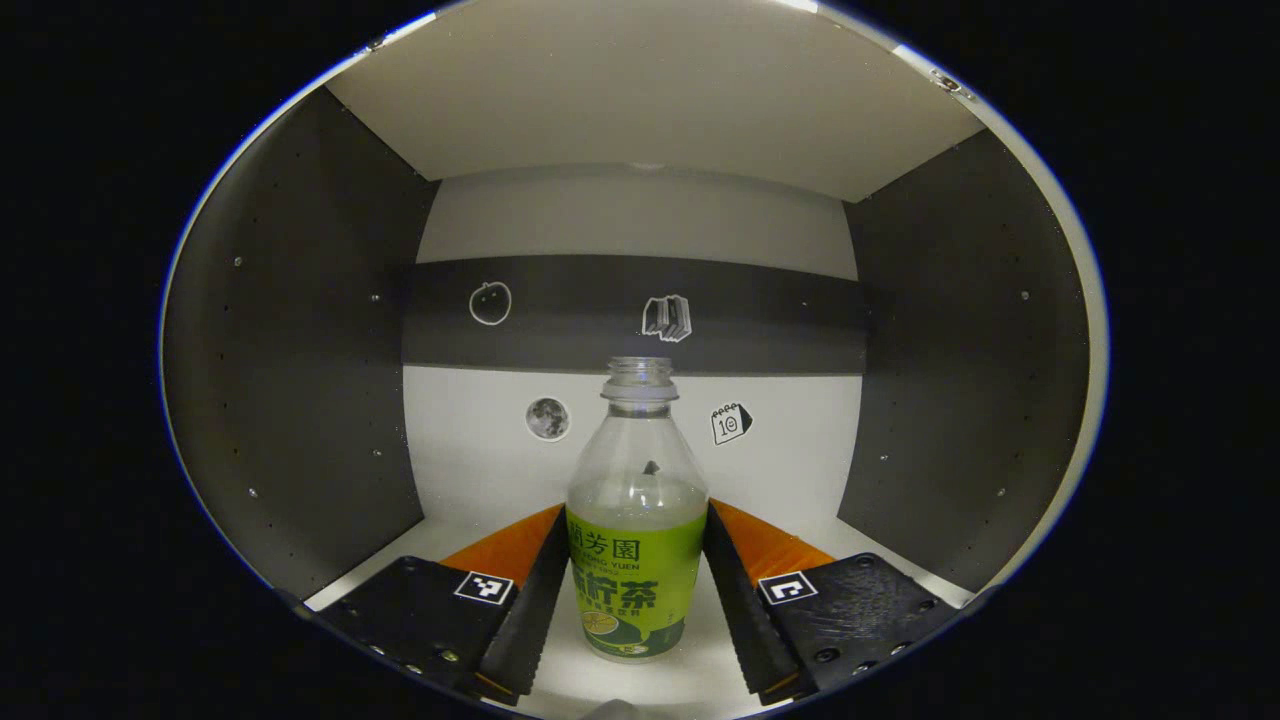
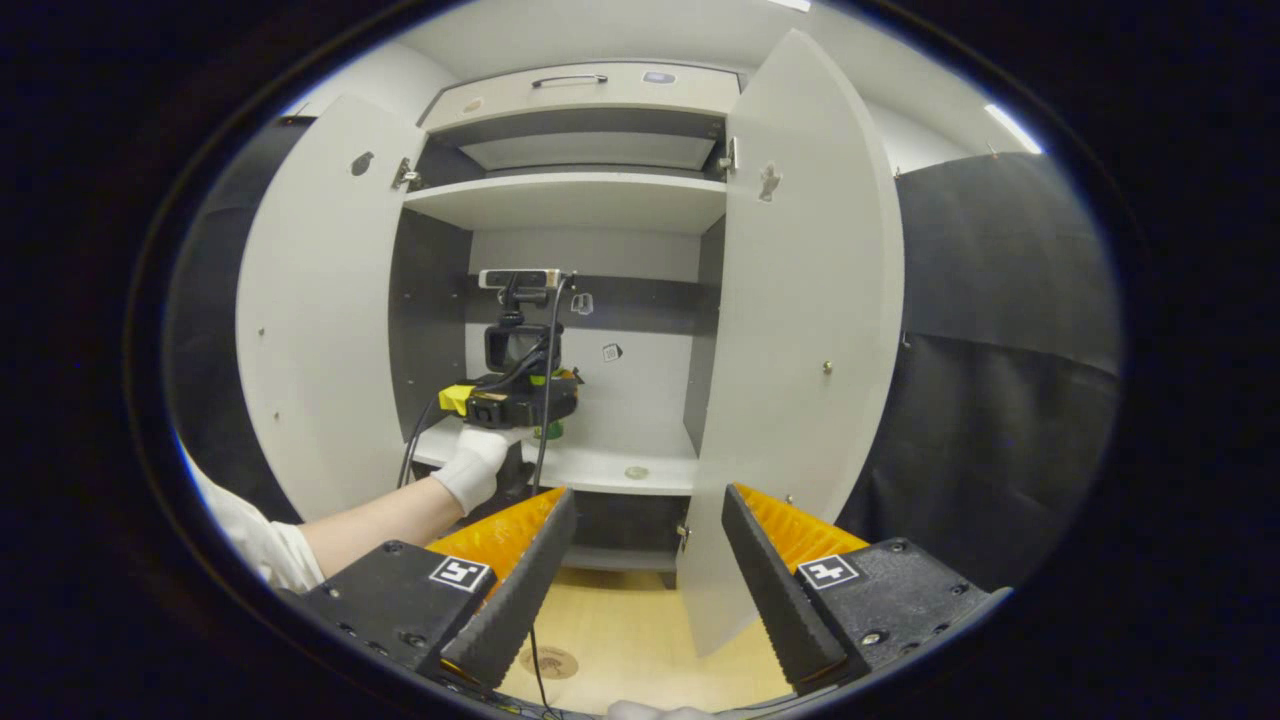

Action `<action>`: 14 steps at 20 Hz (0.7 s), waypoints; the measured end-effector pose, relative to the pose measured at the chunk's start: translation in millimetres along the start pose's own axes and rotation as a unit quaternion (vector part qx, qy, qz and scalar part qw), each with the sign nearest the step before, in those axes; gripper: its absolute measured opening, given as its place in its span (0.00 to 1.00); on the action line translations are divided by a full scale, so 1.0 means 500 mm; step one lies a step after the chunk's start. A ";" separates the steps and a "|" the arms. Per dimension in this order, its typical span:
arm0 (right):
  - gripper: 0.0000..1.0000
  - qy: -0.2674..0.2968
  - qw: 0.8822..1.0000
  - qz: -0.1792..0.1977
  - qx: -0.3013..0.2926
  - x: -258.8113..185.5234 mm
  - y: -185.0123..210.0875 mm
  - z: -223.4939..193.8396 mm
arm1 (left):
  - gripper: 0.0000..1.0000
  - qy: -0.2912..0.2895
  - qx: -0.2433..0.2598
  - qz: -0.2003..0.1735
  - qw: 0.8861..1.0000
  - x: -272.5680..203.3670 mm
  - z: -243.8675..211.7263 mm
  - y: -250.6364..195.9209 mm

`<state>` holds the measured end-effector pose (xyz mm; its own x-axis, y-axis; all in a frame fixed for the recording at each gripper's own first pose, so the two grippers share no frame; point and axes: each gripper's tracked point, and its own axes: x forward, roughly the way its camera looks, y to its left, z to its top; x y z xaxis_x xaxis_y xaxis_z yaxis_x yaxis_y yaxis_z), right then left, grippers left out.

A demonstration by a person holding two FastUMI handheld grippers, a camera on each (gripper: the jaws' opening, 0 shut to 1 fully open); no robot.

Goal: Grasp the bottle in the cabinet with the left hand and place it on the coaster, then close the right door with the right hand and the left door with the left hand.

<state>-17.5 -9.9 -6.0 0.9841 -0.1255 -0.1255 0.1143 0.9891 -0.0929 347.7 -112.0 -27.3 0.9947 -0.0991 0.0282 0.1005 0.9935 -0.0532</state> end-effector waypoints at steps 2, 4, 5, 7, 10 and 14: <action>0.97 -0.003 1.000 0.004 0.001 -0.016 0.001 0.001 | 0.73 -0.010 0.005 -0.012 1.000 -0.053 0.020 -0.002; 0.97 -0.009 1.000 0.008 0.003 -0.030 0.003 0.001 | 0.74 -0.016 0.012 -0.029 0.999 -0.123 0.032 -0.009; 0.97 -0.013 1.000 0.010 0.003 -0.037 0.003 0.001 | 0.73 -0.022 0.015 -0.040 0.999 -0.159 0.038 -0.017; 0.97 -0.018 1.000 0.011 0.005 -0.046 -0.001 -0.005 | 0.74 -0.025 0.023 -0.057 0.998 -0.242 0.039 -0.029; 0.95 -0.014 1.000 0.016 0.016 -0.053 -0.010 -0.024 | 0.73 -0.024 0.028 -0.085 0.996 -0.352 0.014 -0.047; 0.97 -0.011 0.999 0.025 0.027 -0.058 -0.018 -0.045 | 0.73 0.007 -0.007 -0.119 0.993 -0.487 -0.072 -0.074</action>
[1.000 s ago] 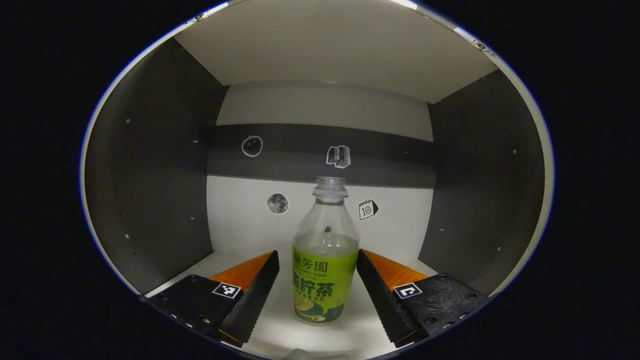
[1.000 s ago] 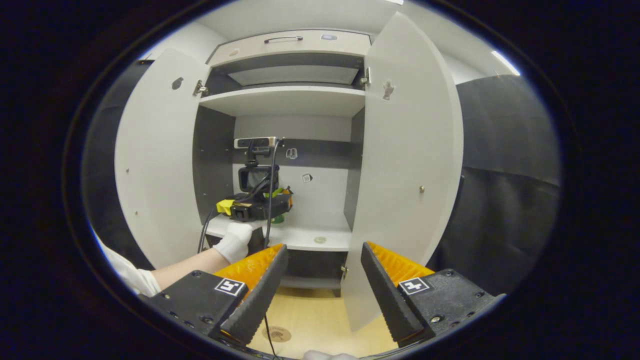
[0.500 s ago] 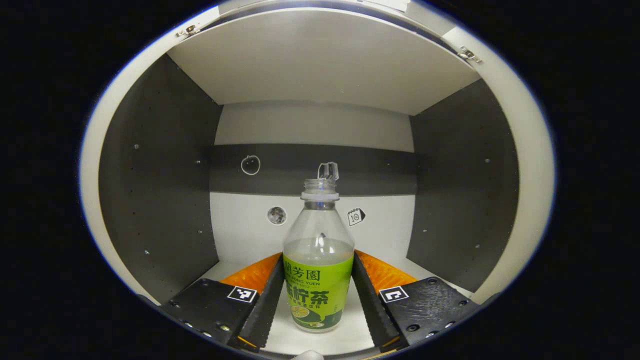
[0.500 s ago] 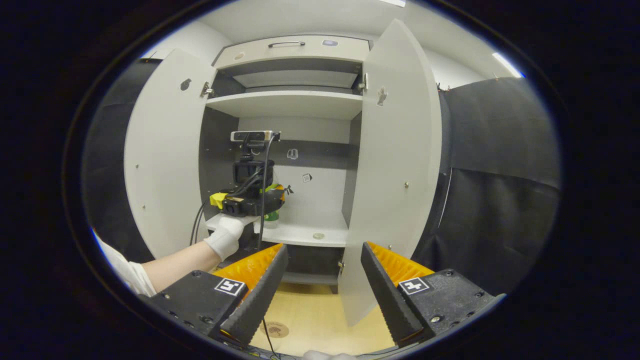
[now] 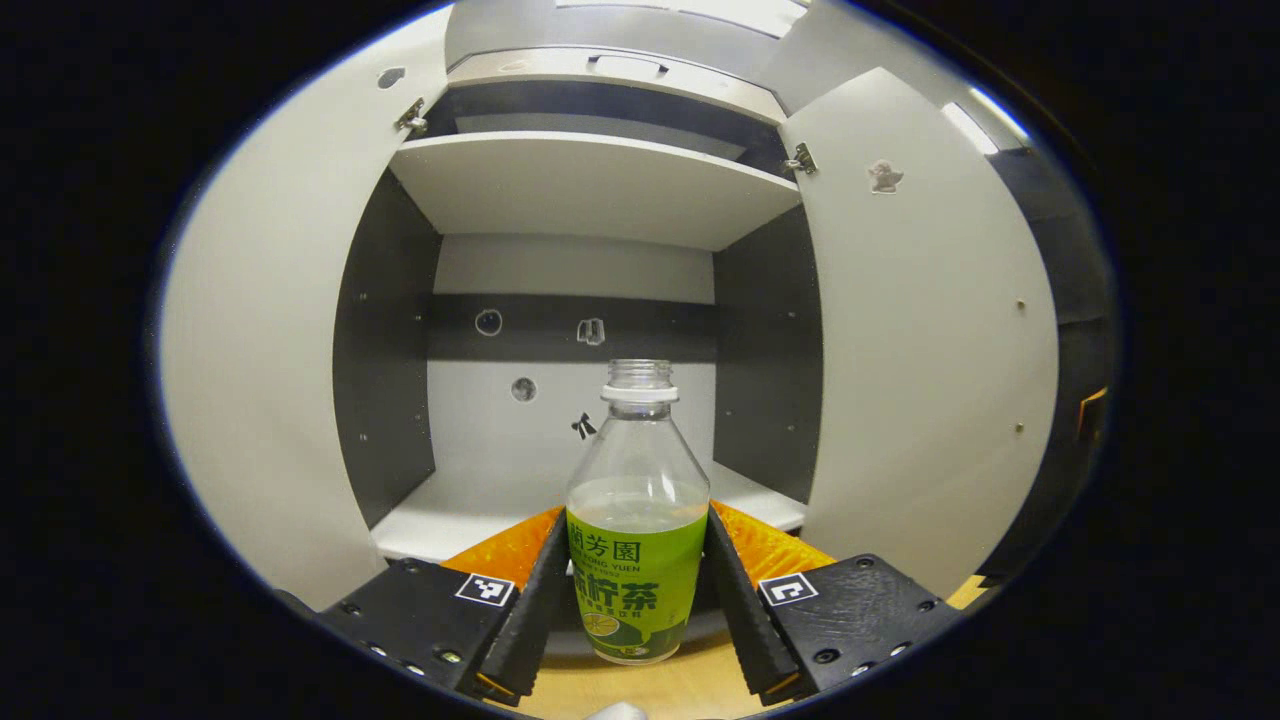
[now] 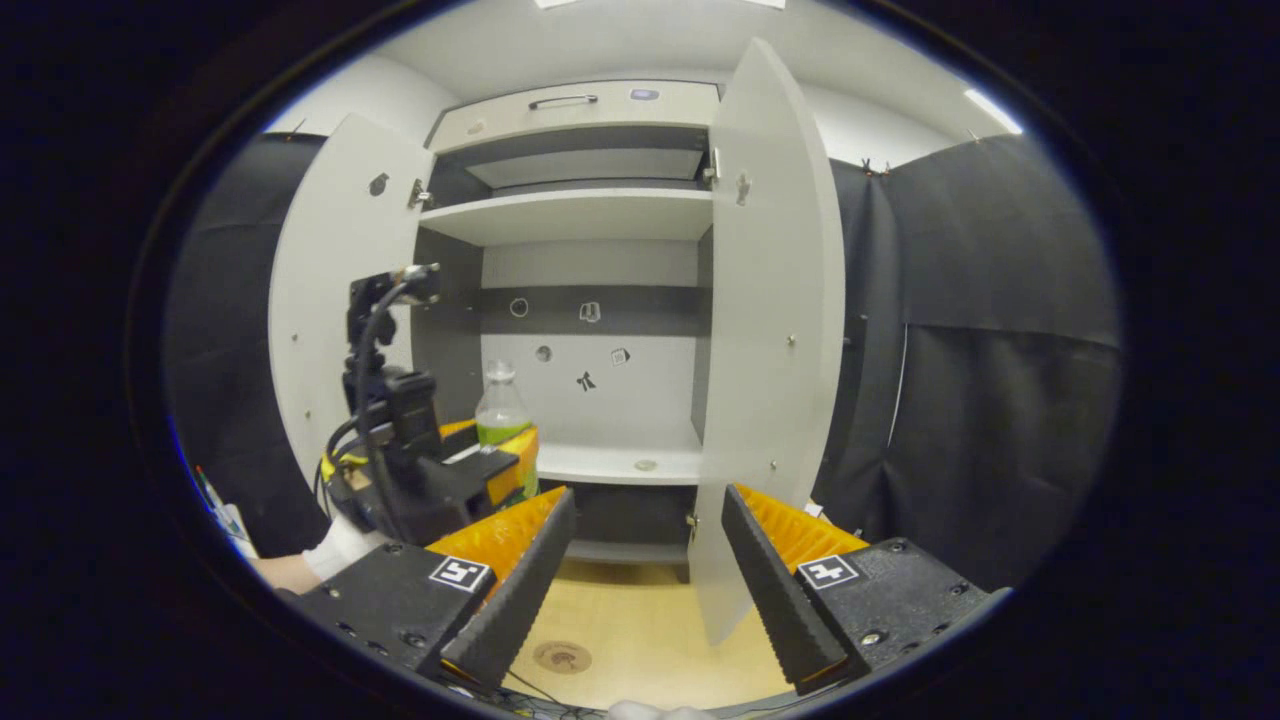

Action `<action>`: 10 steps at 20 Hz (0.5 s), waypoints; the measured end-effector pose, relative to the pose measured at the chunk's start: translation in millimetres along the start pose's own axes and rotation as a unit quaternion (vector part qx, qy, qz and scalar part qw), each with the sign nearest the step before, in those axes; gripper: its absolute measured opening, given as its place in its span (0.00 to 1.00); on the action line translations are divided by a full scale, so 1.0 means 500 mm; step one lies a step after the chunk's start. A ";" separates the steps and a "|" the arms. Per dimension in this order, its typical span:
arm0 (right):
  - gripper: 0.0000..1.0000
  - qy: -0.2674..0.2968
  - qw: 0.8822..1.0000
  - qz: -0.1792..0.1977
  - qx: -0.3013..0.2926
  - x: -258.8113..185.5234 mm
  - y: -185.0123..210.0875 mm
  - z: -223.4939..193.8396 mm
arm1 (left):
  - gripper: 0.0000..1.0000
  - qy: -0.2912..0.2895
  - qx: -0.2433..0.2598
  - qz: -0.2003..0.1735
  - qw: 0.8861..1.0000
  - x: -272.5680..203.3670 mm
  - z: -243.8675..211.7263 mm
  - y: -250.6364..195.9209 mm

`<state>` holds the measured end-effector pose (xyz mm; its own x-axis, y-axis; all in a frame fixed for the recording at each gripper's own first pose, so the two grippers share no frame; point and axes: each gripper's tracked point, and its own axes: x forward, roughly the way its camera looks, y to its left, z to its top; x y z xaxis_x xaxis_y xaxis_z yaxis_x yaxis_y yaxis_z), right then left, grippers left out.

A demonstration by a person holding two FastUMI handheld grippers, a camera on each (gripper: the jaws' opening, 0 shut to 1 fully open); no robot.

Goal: Grasp the bottle in the cabinet with the left hand and place it on the coaster, then close the right door with the right hand and the left door with the left hand.

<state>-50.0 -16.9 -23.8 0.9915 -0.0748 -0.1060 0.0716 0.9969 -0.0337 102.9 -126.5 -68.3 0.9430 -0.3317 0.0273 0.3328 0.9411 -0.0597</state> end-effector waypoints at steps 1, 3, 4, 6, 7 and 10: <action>0.95 0.000 1.000 0.001 0.000 -0.003 -0.003 -0.003 | 0.73 -0.001 -0.005 -0.004 1.000 -0.024 -0.023 -0.007; 0.97 0.001 1.000 -0.001 -0.003 -0.010 -0.014 -0.008 | 0.73 0.001 -0.005 -0.009 1.000 -0.064 -0.072 -0.012; 0.97 0.002 1.000 -0.003 -0.006 -0.012 -0.021 -0.012 | 0.73 0.007 -0.007 -0.012 1.000 -0.081 -0.103 -0.017; 0.97 0.008 1.000 -0.008 -0.007 -0.018 -0.033 -0.021 | 0.73 0.016 -0.013 -0.021 1.000 -0.116 -0.164 -0.029; 0.95 0.012 1.000 -0.010 -0.007 -0.020 -0.038 -0.027 | 0.73 0.012 -0.014 -0.030 0.999 -0.132 -0.188 -0.038; 0.97 0.034 0.999 -0.012 -0.007 -0.025 -0.048 -0.055 | 0.73 0.004 -0.013 -0.059 0.998 -0.170 -0.259 -0.066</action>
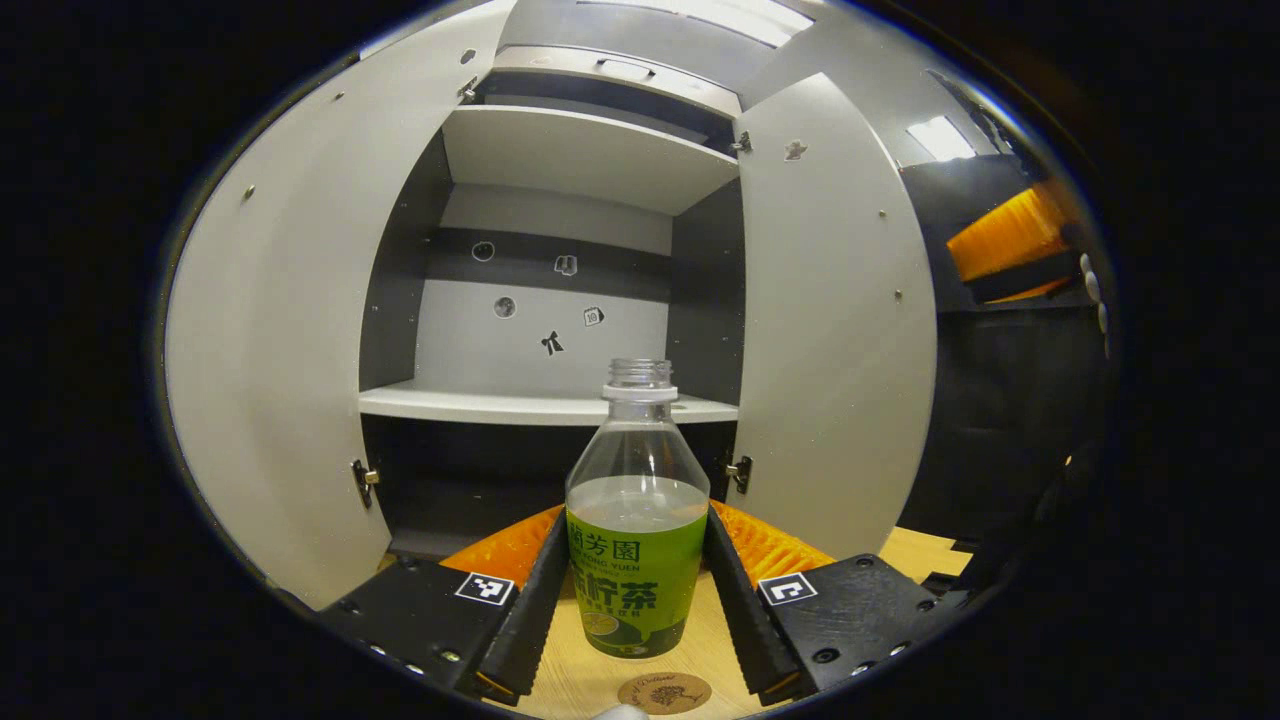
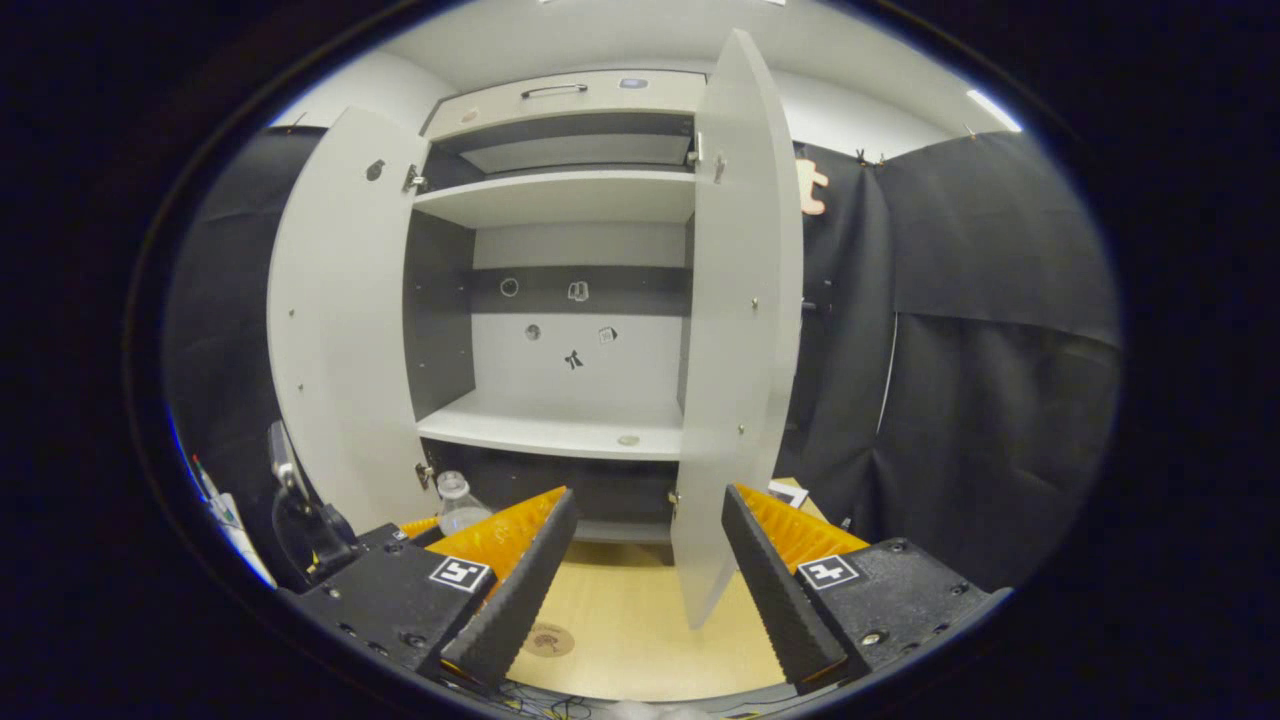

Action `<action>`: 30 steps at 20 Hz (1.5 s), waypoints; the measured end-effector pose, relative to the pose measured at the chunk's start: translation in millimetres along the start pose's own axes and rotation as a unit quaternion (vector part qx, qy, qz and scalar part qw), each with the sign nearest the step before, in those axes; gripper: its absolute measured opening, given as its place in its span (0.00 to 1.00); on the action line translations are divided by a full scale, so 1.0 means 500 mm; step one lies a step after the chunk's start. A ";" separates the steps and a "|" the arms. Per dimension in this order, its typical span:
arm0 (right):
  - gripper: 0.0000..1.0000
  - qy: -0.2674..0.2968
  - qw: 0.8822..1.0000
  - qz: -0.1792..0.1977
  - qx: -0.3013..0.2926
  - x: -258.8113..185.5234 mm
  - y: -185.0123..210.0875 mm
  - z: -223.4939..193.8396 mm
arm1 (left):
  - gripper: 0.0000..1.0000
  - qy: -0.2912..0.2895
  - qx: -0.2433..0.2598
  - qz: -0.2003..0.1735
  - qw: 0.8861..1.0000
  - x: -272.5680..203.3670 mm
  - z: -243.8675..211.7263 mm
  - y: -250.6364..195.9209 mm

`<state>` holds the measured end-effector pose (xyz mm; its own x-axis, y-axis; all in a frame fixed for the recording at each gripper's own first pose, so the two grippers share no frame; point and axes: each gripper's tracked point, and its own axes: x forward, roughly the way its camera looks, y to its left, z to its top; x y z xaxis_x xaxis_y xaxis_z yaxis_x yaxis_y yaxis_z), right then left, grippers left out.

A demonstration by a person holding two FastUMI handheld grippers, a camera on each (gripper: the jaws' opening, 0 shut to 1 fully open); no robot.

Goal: Grasp the bottle in the cabinet with the left hand and place it on the coaster, then close the right door with the right hand and the left door with the left hand.

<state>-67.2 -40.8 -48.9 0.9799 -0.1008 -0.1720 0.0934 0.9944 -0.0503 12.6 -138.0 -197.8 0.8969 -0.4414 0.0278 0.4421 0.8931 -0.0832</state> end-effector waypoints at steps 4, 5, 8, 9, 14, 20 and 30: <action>0.96 0.022 1.000 0.001 -0.007 -0.007 -0.007 -0.025 | 0.73 0.000 0.002 -0.016 1.000 -0.018 -0.097 -0.026; 0.96 0.025 1.000 0.002 -0.008 -0.008 -0.007 -0.027 | 0.73 0.004 0.000 -0.021 1.000 -0.018 -0.125 -0.032; 0.97 0.036 0.999 0.006 -0.021 -0.004 -0.004 -0.040 | 0.73 0.038 0.005 -0.033 0.999 -0.012 -0.214 -0.054; 0.97 0.041 0.999 0.006 -0.027 -0.001 -0.006 -0.042 | 0.74 0.037 0.005 -0.039 0.999 -0.008 -0.232 -0.064; 0.97 0.050 0.998 0.006 -0.038 0.012 -0.004 -0.045 | 0.74 0.039 -0.004 -0.043 0.998 0.000 -0.287 -0.065; 0.97 0.069 0.997 0.007 -0.043 0.023 -0.010 -0.064 | 0.75 0.030 0.019 -0.050 0.998 -0.013 -0.293 -0.069; 0.97 0.059 0.997 0.012 -0.038 0.023 -0.010 -0.050 | 0.97 0.004 0.033 -0.024 0.999 -0.001 -0.193 -0.052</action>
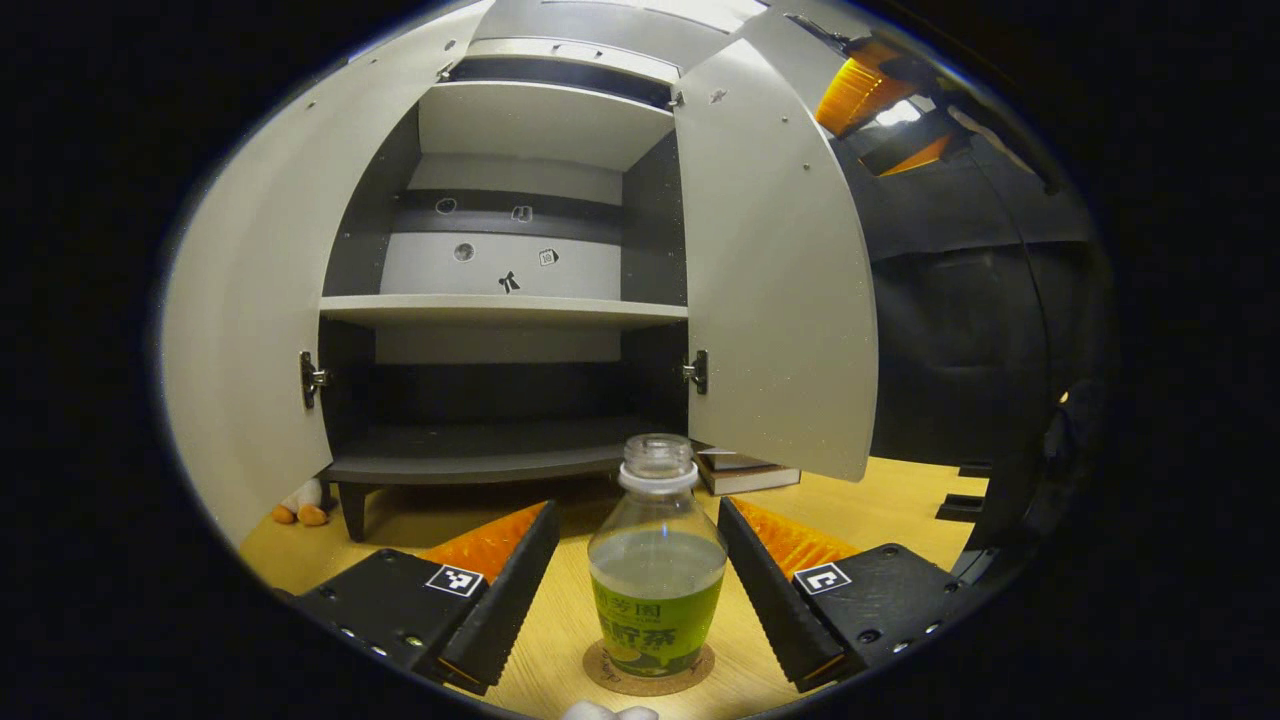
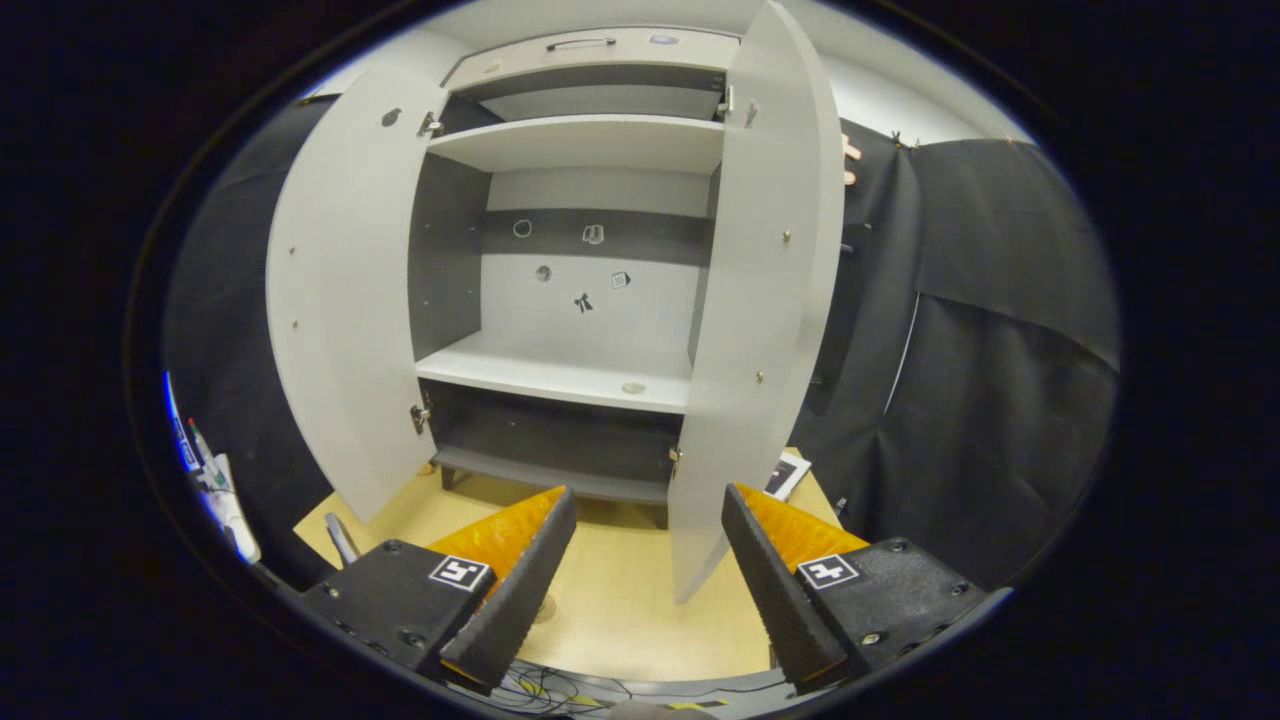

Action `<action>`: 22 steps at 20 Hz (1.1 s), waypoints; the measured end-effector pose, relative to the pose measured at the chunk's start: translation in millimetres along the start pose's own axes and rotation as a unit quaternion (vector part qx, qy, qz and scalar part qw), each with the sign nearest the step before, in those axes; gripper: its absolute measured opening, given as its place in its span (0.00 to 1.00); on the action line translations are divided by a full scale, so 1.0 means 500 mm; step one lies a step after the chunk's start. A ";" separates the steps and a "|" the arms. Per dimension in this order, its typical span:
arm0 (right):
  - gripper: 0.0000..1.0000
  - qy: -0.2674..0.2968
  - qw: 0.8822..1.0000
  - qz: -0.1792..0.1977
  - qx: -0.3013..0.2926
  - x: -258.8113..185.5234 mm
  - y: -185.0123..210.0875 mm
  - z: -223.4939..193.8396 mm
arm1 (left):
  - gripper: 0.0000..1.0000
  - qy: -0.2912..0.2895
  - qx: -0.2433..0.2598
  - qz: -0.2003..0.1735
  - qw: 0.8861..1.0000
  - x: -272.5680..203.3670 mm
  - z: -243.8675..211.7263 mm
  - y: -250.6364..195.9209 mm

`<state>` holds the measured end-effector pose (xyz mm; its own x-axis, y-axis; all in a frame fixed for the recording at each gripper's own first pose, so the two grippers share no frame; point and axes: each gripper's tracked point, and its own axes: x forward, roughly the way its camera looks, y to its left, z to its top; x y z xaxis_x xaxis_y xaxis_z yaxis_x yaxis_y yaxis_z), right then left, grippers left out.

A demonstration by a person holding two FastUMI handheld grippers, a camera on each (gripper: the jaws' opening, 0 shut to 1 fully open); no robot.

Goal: Grasp the bottle in the cabinet with the left hand and place it on the coaster, then close the right door with the right hand and the left door with the left hand.

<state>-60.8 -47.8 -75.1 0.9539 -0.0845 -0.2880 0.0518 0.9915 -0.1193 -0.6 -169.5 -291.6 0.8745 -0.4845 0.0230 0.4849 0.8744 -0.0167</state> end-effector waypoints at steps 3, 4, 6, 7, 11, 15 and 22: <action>0.97 -0.004 1.000 -0.003 0.007 -0.006 -0.007 0.003 | 0.95 -0.024 0.006 0.007 1.000 -0.002 0.075 0.004; 0.97 -0.007 1.000 -0.004 0.010 -0.008 -0.009 0.005 | 0.96 -0.028 0.009 0.012 0.999 -0.001 0.100 0.007; 0.97 -0.014 1.000 -0.007 0.015 -0.013 -0.014 0.010 | 0.97 -0.033 0.010 0.021 0.999 -0.003 0.156 0.013; 0.97 -0.018 1.000 -0.008 0.018 -0.016 -0.015 0.014 | 0.97 -0.036 0.008 0.026 0.999 -0.003 0.185 0.015; 0.97 -0.037 0.999 -0.009 0.029 -0.027 -0.014 0.028 | 0.96 -0.037 0.010 0.042 0.998 -0.010 0.298 0.034; 0.95 -0.056 0.998 -0.002 0.032 -0.038 -0.002 0.039 | 0.96 -0.031 -0.005 0.073 0.997 -0.035 0.405 0.076; 0.97 -0.102 0.995 -0.006 0.023 -0.041 -0.033 0.077 | 0.96 -0.020 -0.002 0.143 0.989 -0.125 0.513 0.181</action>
<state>-69.9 -58.5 -30.4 0.9930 -0.0799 -0.0875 0.0731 0.9943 -0.0776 -14.3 -53.7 -38.4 0.9750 -0.2149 0.0556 0.2169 0.9756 -0.0328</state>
